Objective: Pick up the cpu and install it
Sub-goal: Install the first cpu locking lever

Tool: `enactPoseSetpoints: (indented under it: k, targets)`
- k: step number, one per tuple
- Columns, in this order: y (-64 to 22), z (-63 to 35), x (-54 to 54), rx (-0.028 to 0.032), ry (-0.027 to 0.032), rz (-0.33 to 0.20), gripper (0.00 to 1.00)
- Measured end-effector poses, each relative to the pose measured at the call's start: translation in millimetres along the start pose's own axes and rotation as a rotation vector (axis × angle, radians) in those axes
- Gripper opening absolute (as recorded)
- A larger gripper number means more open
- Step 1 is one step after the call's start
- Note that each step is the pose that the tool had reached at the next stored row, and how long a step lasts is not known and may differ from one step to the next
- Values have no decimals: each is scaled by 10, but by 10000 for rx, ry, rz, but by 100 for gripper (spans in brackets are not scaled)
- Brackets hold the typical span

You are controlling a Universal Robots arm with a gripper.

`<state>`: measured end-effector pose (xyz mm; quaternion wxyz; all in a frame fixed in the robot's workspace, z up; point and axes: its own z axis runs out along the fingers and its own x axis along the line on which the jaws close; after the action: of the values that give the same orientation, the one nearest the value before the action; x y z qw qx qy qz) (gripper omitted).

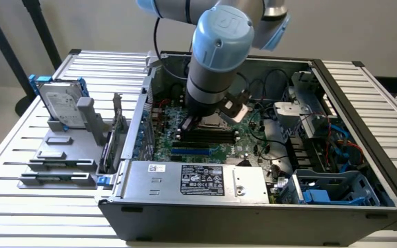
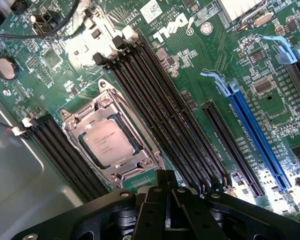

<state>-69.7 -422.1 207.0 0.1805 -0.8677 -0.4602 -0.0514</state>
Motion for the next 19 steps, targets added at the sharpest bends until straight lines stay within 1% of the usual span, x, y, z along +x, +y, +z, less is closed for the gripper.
enactPoseSetpoints:
  k: [6, 10, 12, 15, 17, 19]
  targets:
    - [-21, 87, 23, -64, -93, 28, 11]
    - [-31, 137, 37, -90, -152, 52, 11]
    - [-34, 155, 42, -97, -181, 64, 11]
    - [-37, 179, 49, -95, -203, 80, 11]
    - [-41, 190, 53, -97, -228, 93, 11]
    - [-47, 196, 57, -110, -269, 111, 11]
